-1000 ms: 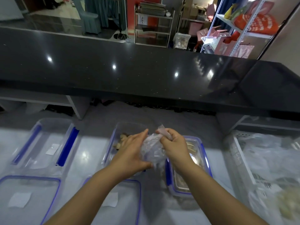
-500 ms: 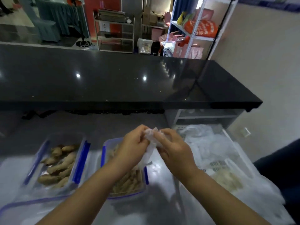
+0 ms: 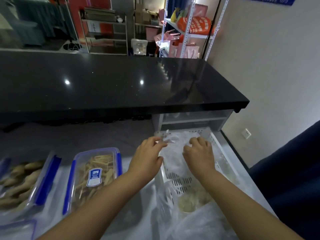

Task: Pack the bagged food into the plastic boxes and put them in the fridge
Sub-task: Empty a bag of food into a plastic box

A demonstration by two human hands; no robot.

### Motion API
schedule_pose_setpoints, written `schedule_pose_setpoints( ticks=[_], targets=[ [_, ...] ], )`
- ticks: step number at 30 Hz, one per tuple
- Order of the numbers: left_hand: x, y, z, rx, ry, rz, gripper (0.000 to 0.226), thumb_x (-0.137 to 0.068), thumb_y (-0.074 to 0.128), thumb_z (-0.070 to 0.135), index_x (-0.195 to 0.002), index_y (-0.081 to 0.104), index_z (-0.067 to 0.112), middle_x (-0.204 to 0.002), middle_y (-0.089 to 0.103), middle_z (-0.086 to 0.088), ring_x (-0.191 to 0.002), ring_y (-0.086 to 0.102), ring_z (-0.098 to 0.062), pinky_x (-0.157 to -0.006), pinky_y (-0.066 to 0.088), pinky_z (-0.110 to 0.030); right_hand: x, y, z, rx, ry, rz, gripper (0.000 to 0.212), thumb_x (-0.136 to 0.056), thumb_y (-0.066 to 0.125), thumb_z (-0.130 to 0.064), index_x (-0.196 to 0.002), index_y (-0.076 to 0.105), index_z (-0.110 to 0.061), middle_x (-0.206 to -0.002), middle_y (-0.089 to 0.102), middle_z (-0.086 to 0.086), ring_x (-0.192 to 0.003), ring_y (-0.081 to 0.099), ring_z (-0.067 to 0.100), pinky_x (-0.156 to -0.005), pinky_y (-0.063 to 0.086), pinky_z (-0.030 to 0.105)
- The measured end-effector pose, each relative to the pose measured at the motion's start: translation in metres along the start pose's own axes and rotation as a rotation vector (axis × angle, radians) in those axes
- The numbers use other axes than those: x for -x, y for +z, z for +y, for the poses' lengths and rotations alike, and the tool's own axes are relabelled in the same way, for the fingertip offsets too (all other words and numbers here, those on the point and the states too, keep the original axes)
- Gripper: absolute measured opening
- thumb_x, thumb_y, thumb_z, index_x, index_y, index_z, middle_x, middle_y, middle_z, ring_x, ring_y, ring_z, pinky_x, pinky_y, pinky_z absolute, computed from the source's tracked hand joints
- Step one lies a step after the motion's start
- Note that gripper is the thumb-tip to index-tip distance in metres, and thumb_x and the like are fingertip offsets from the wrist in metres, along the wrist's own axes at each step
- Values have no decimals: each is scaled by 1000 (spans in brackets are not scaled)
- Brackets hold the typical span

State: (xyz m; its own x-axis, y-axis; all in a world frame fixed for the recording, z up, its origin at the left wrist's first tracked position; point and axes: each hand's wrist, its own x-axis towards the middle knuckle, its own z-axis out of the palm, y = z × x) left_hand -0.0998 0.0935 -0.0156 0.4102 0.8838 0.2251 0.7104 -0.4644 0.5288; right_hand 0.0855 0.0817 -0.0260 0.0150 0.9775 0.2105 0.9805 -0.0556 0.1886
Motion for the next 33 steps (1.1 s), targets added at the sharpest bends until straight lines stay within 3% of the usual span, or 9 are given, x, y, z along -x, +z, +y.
schedule_pose_setpoints(
  ticks=[5,7,9,11,18,23,27,30,33],
  targets=[
    [20,-11,-19,26,-99,27,38,-86,57,12,-123,57,21,-135,43,2,-125,37,-17,-99,28,-24,0,27,-13,-27,-184,-189,38,-32,90,-13,-53,59,-15,-52,54,2,-45,49,18,-45,42,25],
    [32,-19,-28,23,-135,44,37,-83,60,10,-120,59,18,-132,46,-1,-123,41,-20,-96,28,-24,0,26,-17,-77,-175,-262,32,-51,87,-17,-72,63,-14,-65,63,4,-55,58,19,-54,48,27],
    [43,-31,-37,19,-166,72,36,-84,60,10,-119,59,17,-131,47,0,-122,42,-19,-98,31,-26,-2,20,-17,-138,-110,-260,26,-84,61,-19,-108,57,-12,-95,67,7,-84,63,23,-76,48,31],
    [57,-43,-46,8,-200,101,35,-87,59,13,-121,58,19,-131,47,5,-122,42,-15,-99,31,-24,-4,16,-16,-177,-74,-220,29,-91,49,-23,-118,51,-14,-104,66,6,-94,61,24,-83,43,32],
    [114,-88,-90,-30,-259,174,28,-85,60,13,-112,64,19,-118,57,6,-108,52,-14,-84,38,-23,-4,-39,-54,-24,-23,-46,28,-90,50,-36,-102,68,-19,-104,67,3,-100,56,25,-87,37,37],
    [170,-127,-139,-152,-228,192,26,-78,68,14,-103,67,17,-105,63,1,-95,60,-20,-77,45,-30,20,-76,-144,-232,-149,195,20,-81,53,-18,-67,67,-11,-66,63,6,-63,54,28,-58,41,34],
    [230,-157,-186,-162,-277,217,20,-77,59,19,-94,68,16,-93,64,0,-83,60,-22,-70,46,-31,63,-98,-241,-445,-237,300,9,-74,65,-14,-65,66,-15,-63,64,-1,-61,56,22,-52,41,28],
    [278,-172,-222,-190,-410,208,24,-75,71,8,-99,68,13,-95,64,-4,-87,59,-24,-72,46,-31,98,-96,-305,-555,-293,179,11,-80,65,-18,-89,70,-19,-78,71,-2,-69,65,18,-59,51,26],
    [321,-182,-257,-192,-585,119,36,-77,70,8,-112,64,10,-110,61,-7,-100,55,-27,-84,47,-37,127,-85,-353,-539,-291,-113,30,-92,53,-27,-121,58,-23,-109,65,-4,-94,64,17,-75,51,30]
  ],
)
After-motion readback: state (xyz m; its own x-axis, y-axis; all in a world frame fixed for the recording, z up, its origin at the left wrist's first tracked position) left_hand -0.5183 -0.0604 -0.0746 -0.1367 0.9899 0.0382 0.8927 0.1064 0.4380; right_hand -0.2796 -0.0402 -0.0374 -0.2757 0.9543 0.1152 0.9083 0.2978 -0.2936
